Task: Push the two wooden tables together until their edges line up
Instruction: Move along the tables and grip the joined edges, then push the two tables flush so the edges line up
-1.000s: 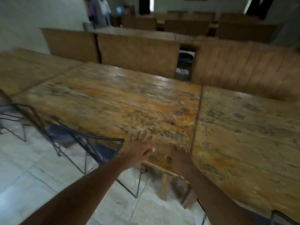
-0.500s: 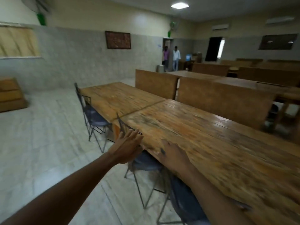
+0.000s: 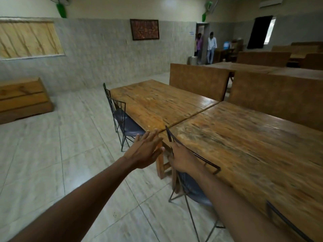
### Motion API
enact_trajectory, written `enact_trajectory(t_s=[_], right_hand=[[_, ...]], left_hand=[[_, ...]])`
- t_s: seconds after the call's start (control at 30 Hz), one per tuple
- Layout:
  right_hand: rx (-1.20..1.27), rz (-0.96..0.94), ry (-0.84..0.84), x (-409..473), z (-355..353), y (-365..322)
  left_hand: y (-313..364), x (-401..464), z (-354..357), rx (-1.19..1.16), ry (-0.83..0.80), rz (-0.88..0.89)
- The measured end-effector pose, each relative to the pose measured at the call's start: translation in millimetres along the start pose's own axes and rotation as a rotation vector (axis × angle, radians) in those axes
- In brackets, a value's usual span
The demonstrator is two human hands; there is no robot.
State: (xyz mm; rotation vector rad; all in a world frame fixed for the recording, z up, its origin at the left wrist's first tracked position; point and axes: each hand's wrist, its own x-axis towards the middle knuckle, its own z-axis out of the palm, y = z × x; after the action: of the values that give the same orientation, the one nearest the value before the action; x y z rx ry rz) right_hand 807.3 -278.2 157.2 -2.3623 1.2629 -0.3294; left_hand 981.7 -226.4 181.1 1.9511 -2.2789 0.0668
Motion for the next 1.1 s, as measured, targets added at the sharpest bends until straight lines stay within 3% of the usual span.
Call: enact_trajectory(t_s=[0.23, 0.47, 0.73, 0.87, 0.93, 1.1], right_hand=[[0.189, 0.081, 0.095, 220, 69, 26], [0.291, 0.351, 0.083, 379, 112, 66], [0.268, 0.620, 0.235, 489, 180, 104], [0.229, 0.886, 0.459, 524, 205, 141], [0.144, 0.967, 0.515, 528, 205, 158], [-0.079, 0.948, 0.485, 539, 219, 189]], left_hand=[[-129, 153, 56, 0.021, -0.123, 0.015], [-224, 294, 94, -0.002, -0.274, 0.051], [-294, 429, 199, -0.036, -0.443, 0.244], [-323, 491, 273, -0.064, -0.528, 0.400], [-327, 513, 304, -0.079, -0.531, 0.493], [-329, 535, 357, -0.107, -0.433, 0.635]])
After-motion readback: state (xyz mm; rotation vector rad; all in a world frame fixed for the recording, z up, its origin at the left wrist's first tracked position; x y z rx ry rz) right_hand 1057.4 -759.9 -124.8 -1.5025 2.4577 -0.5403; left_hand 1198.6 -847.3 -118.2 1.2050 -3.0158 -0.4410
